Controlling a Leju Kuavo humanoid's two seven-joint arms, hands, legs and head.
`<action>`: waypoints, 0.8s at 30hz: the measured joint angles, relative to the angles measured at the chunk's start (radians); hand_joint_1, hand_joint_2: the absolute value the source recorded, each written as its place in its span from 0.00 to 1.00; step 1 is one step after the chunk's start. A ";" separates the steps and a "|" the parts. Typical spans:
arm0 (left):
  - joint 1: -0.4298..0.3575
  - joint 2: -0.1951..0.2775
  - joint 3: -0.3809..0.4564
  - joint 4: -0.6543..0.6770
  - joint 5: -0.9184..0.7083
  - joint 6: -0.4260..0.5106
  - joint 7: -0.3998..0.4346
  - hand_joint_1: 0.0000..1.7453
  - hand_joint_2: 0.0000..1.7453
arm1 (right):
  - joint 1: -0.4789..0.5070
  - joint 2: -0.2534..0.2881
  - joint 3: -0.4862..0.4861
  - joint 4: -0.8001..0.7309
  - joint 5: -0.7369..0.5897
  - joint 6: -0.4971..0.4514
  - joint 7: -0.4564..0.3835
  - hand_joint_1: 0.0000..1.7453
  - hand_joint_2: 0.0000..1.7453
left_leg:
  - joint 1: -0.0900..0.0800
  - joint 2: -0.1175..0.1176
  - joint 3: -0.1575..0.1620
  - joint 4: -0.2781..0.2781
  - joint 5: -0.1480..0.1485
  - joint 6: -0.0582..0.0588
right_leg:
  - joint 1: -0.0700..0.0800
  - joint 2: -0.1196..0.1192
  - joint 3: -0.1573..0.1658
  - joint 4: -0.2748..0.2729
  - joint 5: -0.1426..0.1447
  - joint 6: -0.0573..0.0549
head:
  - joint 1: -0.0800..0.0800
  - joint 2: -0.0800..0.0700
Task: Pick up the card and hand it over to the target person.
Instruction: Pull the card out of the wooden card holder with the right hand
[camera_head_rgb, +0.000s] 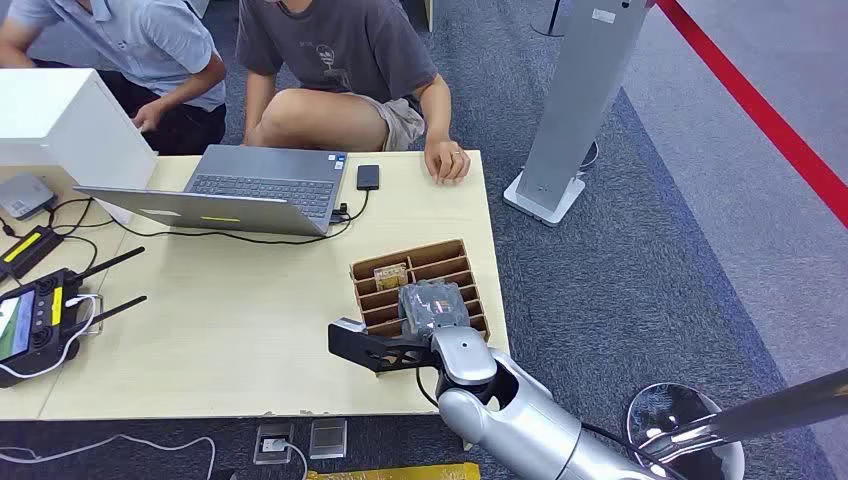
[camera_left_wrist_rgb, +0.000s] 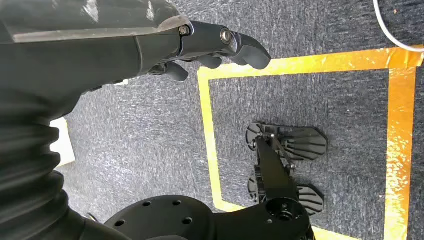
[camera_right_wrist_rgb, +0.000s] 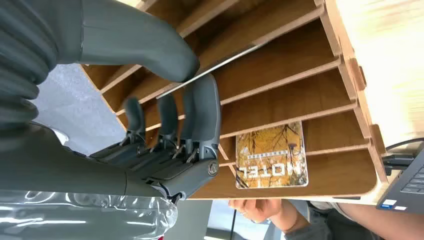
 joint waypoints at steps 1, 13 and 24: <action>0.000 0.000 0.001 0.000 0.001 0.000 0.000 0.00 1.00 | 0.000 0.000 0.000 -0.001 -0.001 0.001 0.000 0.75 1.00 | 0.000 0.000 0.000 0.000 0.000 0.000 | 0.000 0.000 0.000 0.000 0.000 0.000 | 0.000 0.000; 0.001 -0.001 0.004 -0.004 0.004 -0.007 0.000 0.00 1.00 | -0.006 0.004 0.007 0.014 -0.014 -0.002 -0.001 0.80 1.00 | 0.000 0.000 0.001 -0.001 0.000 0.000 | 0.000 0.000 0.000 -0.001 0.000 0.000 | 0.000 0.000; 0.001 0.004 0.021 -0.001 0.016 0.017 -0.008 0.00 1.00 | -0.022 -0.003 0.005 -0.006 -0.028 -0.041 -0.007 0.82 1.00 | 0.000 0.000 0.000 0.000 0.000 0.000 | 0.000 0.000 0.000 0.000 0.000 0.000 | 0.000 0.000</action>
